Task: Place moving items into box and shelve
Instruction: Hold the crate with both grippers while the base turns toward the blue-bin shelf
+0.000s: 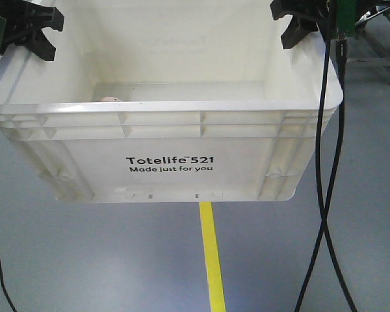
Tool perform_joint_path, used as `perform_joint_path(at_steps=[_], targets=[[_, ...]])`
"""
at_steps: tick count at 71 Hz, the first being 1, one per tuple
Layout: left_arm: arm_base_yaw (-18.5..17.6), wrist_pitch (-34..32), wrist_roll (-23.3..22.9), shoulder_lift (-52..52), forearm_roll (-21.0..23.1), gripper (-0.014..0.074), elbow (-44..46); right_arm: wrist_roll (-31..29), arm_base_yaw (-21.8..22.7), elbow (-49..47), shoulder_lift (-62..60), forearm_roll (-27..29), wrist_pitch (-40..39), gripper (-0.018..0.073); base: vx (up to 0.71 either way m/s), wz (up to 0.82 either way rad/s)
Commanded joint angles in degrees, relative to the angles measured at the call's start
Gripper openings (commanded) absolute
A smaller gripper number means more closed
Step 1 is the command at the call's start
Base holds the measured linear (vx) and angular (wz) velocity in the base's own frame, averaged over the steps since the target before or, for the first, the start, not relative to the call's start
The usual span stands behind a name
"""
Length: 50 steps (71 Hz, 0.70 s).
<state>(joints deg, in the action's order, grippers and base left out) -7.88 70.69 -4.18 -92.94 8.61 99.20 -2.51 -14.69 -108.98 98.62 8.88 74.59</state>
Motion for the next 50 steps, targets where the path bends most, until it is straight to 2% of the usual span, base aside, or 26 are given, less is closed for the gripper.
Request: perform_joint_path(at_steps=[1,50], targets=[[-0.99,-6.83,0.57,3.56,8.72,-0.0017,2.53,-2.03,-1.02,-2.55,-3.76,9.83,-4.32,-0.0012,0.49,-0.29],[-0.99,-6.82,0.57,3.56,8.66,-0.0017,2.53,-2.03,-1.02,-2.55,-3.71,9.83,-4.32,-0.0012,0.46,-0.38]])
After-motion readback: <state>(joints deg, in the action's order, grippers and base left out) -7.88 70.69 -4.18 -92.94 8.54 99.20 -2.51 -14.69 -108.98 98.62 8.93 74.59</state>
